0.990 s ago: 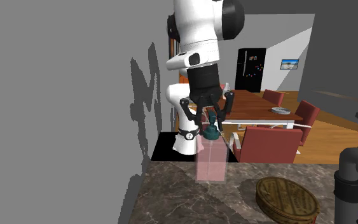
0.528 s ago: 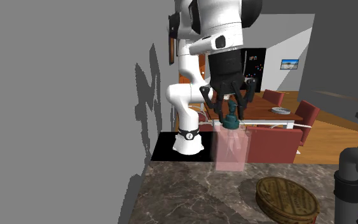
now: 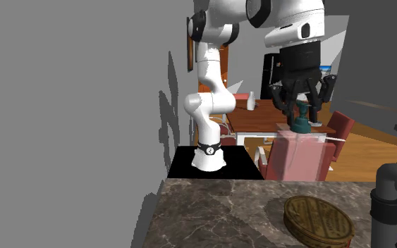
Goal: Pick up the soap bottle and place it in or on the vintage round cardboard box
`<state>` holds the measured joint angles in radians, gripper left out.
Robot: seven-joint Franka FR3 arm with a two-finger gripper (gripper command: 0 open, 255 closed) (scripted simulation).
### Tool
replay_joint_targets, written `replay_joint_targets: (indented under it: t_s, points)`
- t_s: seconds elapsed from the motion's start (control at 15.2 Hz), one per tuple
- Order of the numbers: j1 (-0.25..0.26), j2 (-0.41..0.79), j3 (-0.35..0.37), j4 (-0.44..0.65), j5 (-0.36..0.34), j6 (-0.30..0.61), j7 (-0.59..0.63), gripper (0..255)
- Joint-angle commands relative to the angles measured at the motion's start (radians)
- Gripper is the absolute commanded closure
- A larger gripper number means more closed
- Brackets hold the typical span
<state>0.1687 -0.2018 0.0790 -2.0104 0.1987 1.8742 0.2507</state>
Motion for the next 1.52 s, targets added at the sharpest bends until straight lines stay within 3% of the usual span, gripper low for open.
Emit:
replay_joint_targets:
  t_s: [0.0, 0.33, 1.45]
  points:
    - [0.017, 0.022, 0.027, 0.037, 0.000, -0.007, 0.048, 255]
    - [0.061, 0.097, 0.091, 0.158, -0.013, -0.032, 0.166, 255]
    - [0.066, 0.120, 0.097, -0.045, 0.000, 0.191, 0.133, 255]
